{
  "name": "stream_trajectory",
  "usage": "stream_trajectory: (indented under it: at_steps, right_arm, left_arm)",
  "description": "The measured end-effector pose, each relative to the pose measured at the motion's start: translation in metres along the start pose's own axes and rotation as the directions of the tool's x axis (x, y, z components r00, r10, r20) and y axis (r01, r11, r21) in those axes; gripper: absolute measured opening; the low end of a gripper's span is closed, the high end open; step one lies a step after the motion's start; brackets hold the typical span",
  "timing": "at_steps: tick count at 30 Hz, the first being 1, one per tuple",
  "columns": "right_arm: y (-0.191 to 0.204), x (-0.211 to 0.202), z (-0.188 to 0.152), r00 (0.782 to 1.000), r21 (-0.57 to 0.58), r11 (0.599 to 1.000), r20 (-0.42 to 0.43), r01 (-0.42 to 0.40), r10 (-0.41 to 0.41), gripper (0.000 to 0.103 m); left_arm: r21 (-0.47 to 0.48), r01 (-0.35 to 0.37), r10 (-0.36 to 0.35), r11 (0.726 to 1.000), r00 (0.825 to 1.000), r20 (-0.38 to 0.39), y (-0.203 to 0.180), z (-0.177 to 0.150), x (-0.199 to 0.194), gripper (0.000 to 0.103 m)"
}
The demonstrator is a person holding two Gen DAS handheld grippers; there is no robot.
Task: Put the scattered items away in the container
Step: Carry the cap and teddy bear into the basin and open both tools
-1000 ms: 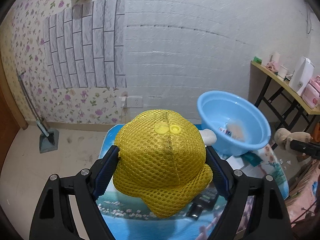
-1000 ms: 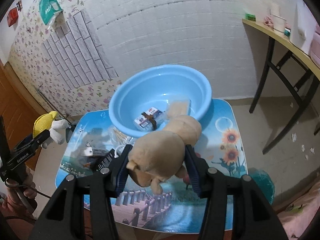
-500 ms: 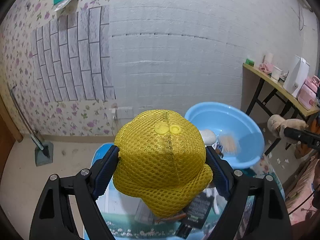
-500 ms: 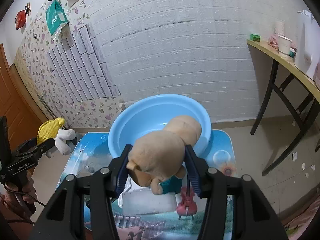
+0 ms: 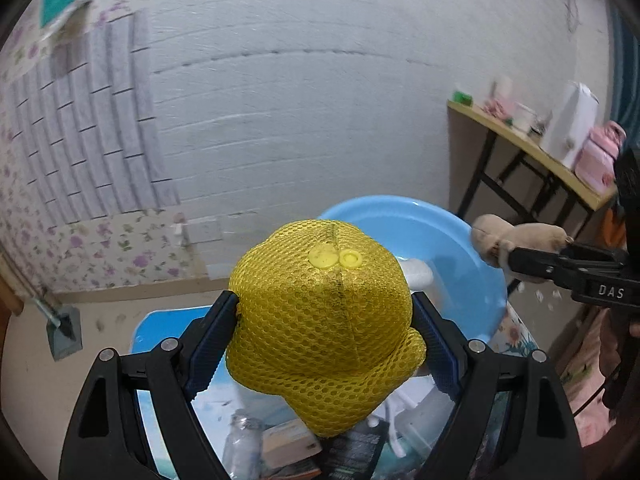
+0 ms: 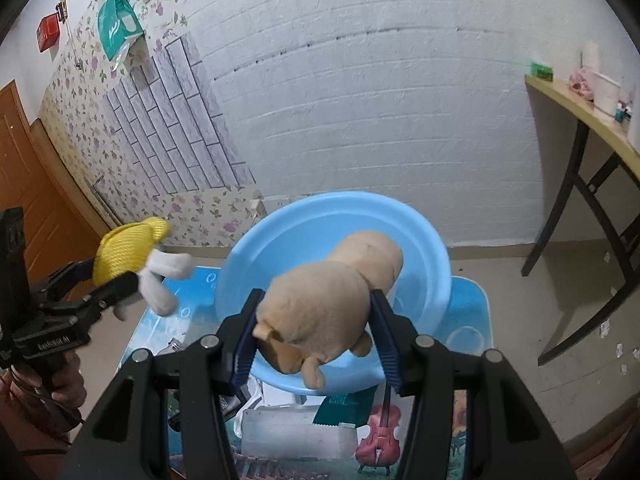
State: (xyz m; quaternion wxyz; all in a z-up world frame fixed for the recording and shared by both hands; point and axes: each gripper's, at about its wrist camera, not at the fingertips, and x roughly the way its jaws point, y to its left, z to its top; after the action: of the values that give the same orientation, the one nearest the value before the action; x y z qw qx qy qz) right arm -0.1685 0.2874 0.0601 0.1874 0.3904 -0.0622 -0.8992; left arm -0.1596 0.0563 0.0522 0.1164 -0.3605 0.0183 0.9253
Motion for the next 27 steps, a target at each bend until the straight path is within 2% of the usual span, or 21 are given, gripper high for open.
stream_trajectory:
  at_steps: [4,14,19,27]
  right_arm:
    - [-0.012,0.016,0.000,1.000,0.004,1.000,-0.027,0.006,-0.005,0.051]
    - [-0.031,0.059,0.005,0.998,0.015,1.000,-0.064,-0.002,0.003,0.051]
    - [-0.037,0.076,0.003,0.996,0.022,1.000,-0.090,-0.015,0.017,0.051]
    - [-0.044,0.089,-0.006,0.992,0.035,0.999,-0.124,-0.029,0.033,0.052]
  left_arm:
    - [0.025,0.038,-0.038,0.999,0.999,-0.025,-0.015,0.006,0.020,0.085]
    - [0.067,0.077,-0.071,0.995,0.993,-0.089,-0.030,0.019,0.067,0.086]
    - [0.121,0.082,-0.070,0.989,0.993,-0.098,-0.040,0.023,0.079,0.087]
    - [0.129,0.095,-0.076,0.987,0.987,-0.144,-0.048,0.020,0.094,0.088]
